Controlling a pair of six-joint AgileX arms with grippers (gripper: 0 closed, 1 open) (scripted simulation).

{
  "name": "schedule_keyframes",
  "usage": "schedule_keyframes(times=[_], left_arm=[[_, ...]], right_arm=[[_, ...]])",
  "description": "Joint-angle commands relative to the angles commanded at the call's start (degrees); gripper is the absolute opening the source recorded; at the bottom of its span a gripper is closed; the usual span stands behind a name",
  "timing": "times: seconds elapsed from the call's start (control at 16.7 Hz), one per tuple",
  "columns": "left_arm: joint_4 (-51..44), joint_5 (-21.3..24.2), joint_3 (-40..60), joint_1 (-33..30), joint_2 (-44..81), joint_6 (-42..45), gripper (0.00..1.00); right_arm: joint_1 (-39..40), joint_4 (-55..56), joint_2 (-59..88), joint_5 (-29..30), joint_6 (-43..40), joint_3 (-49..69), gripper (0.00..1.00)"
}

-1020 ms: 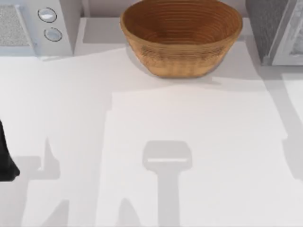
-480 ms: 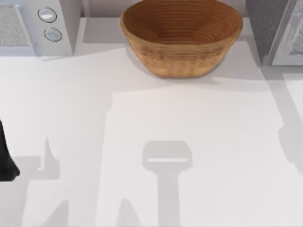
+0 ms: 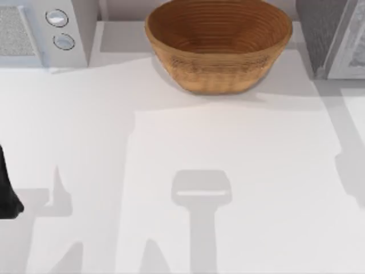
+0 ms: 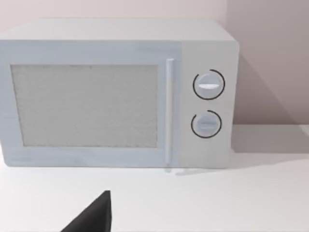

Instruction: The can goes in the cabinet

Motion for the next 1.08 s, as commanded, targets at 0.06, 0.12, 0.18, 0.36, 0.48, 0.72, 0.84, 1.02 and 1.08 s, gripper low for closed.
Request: schedule_keyframes(times=[0.06, 0.12, 0.18, 0.36, 0.48, 0.72, 0.84, 1.02, 1.08], left_arm=[[0.0, 0.0, 0.0, 0.0, 0.0, 0.0, 1.00], [0.0, 0.0, 0.0, 0.0, 0.0, 0.0, 1.00], [0.0, 0.0, 0.0, 0.0, 0.0, 0.0, 1.00], [0.0, 0.0, 0.0, 0.0, 0.0, 0.0, 1.00], [0.0, 0.0, 0.0, 0.0, 0.0, 0.0, 1.00], [0.0, 0.0, 0.0, 0.0, 0.0, 0.0, 1.00], [0.0, 0.0, 0.0, 0.0, 0.0, 0.0, 1.00], [0.0, 0.0, 0.0, 0.0, 0.0, 0.0, 1.00], [0.0, 0.0, 0.0, 0.0, 0.0, 0.0, 1.00]], right_arm=[[0.0, 0.0, 0.0, 0.0, 0.0, 0.0, 0.15], [0.0, 0.0, 0.0, 0.0, 0.0, 0.0, 0.23], [0.0, 0.0, 0.0, 0.0, 0.0, 0.0, 0.30], [0.0, 0.0, 0.0, 0.0, 0.0, 0.0, 0.53], [0.0, 0.0, 0.0, 0.0, 0.0, 0.0, 0.68], [0.0, 0.0, 0.0, 0.0, 0.0, 0.0, 0.98], [0.0, 0.0, 0.0, 0.0, 0.0, 0.0, 1.00], [0.0, 0.0, 0.0, 0.0, 0.0, 0.0, 1.00], [0.0, 0.0, 0.0, 0.0, 0.0, 0.0, 1.00]])
